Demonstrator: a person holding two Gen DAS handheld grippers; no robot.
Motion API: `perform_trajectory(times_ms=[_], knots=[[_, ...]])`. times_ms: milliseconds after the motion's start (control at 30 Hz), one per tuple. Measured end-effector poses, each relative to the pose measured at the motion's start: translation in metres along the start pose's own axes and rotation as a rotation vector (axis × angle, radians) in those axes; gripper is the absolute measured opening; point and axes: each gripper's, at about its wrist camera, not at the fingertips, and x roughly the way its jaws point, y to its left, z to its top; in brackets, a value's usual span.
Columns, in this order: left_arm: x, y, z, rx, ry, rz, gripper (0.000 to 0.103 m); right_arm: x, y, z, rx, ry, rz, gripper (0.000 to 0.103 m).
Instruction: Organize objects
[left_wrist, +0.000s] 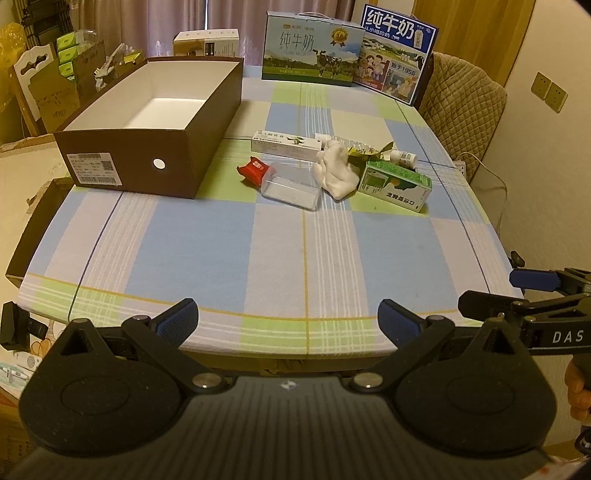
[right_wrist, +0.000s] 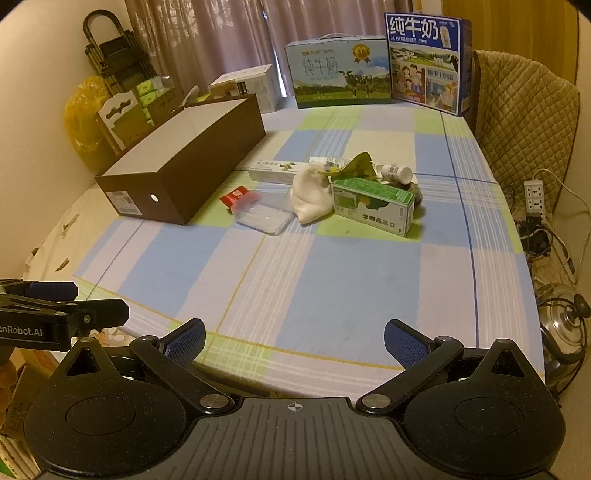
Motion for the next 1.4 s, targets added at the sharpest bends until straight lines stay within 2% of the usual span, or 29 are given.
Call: perform_trajectory(times_ms=[600,1000,1400], knots=[[0.036,-0.002,0.023,-0.029,0.030,0.023,0.102,0.027,-0.036,0.025,0.005,-0.018,0.024,0.100],[0.079,-0.001,0.049,-0.042,0.046,0.032,0.102,0.062,-0.084,0.053,-0.044,-0.053,0.015,0.086],[0.131,-0.009,0.077,-0.049,0.062,0.043,0.102,0.119,-0.131,0.089,-0.146,-0.055,0.009,0.070]])
